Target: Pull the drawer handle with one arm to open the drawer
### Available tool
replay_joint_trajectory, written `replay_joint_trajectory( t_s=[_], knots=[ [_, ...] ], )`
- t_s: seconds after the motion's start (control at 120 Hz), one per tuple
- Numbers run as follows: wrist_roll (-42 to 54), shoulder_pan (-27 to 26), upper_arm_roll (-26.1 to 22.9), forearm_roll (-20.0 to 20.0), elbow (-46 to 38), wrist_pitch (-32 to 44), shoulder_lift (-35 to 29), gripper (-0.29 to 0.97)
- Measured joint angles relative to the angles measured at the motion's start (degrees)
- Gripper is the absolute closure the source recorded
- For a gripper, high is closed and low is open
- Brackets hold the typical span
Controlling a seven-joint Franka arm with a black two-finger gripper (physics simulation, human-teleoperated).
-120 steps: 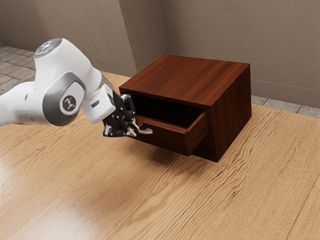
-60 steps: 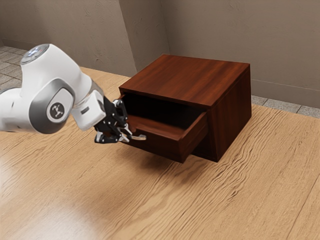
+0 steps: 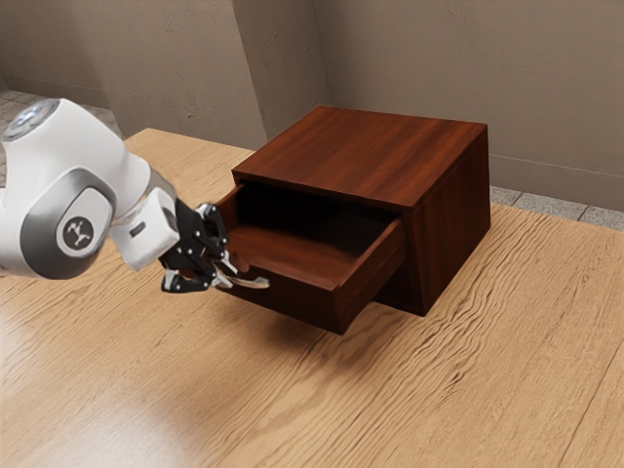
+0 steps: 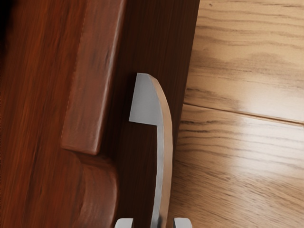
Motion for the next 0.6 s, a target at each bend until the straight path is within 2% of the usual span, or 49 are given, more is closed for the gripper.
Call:
replay_joint_trajectory(
  t_s=[0.142, 0.275, 0.483, 0.525, 0.6],
  knots=[
    [0.01, -0.11, 0.06, 0.01, -0.62, 0.17, -0.4, 0.63],
    [0.01, -0.02, 0.07, 0.02, -1.54, 0.18, -1.53, 0.67],
    [-0.02, 0.15, -0.29, -0.13, -2.23, -1.12, -7.15, 0.63],
    [-0.02, 0.15, -0.35, -0.16, -2.22, -1.66, -8.51, 0.59],
    [-0.02, 0.15, -0.43, -0.19, -0.7, -3.61, -10.78, 0.42]
  ],
)
